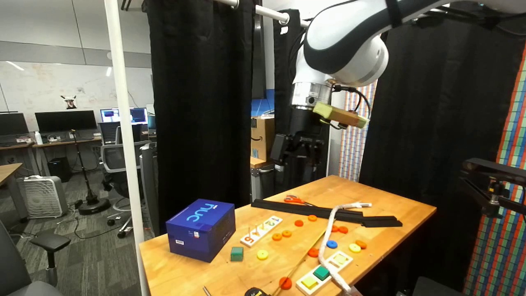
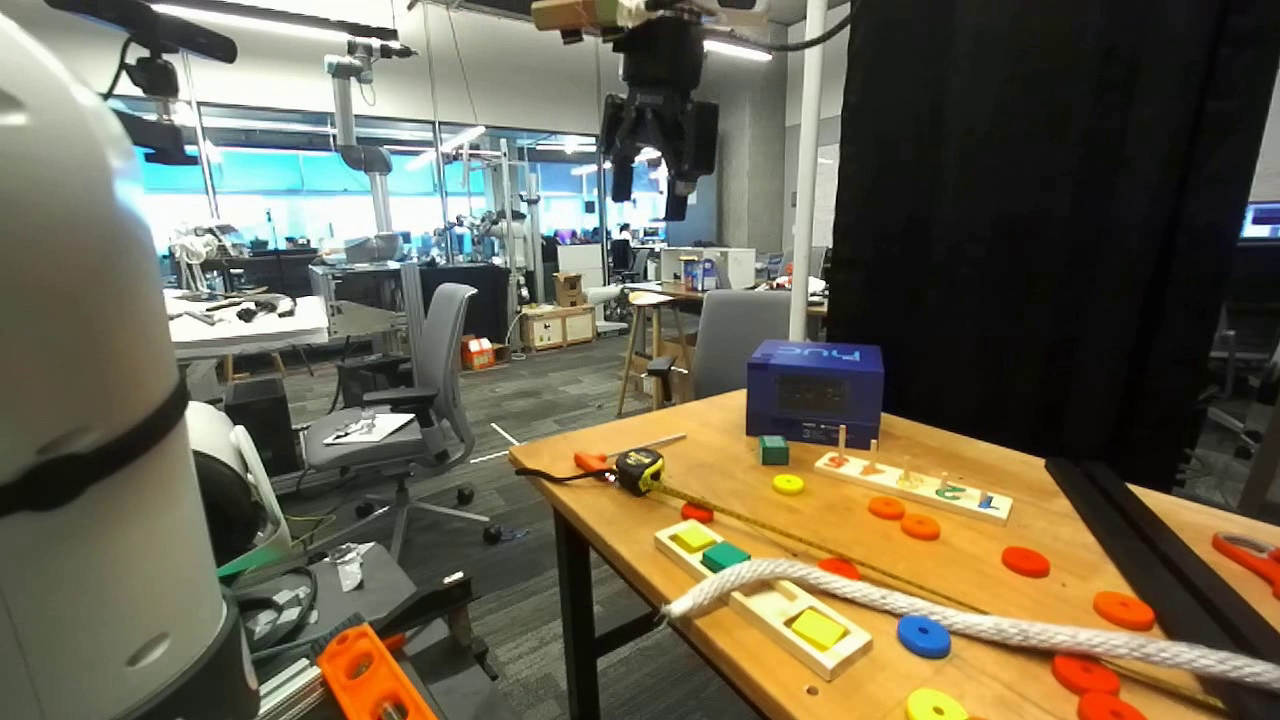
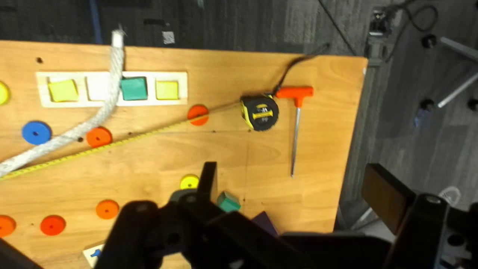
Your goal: Put the square on the wooden object.
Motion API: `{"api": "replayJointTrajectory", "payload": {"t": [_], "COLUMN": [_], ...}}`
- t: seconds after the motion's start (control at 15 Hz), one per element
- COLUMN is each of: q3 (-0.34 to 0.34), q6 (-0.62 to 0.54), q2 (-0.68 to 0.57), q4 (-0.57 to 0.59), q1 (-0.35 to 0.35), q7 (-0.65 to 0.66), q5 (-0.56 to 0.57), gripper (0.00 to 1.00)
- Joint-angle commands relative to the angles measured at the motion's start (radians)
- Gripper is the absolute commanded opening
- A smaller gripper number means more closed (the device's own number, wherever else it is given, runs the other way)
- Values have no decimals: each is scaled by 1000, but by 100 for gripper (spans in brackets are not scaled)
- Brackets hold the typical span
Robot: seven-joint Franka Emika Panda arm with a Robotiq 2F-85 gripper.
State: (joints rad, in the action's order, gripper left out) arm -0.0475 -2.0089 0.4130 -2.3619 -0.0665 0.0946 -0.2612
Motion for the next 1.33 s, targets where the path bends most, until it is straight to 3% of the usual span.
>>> {"api": "replayJointTrajectory", "payload": {"t": [0.0,0.53,0.87,1.27], "q3": [17,19,24,38], "q6": [-126,-273,-249,-245], "q2": [-236,-694,-883,-1022], "q4": [160,408,558,650], "q1": [-3,28,12,9], "q7": [47,150,330,442], "q5": [-145,-429,-387,-369], "gripper": [100,100,100,100]}}
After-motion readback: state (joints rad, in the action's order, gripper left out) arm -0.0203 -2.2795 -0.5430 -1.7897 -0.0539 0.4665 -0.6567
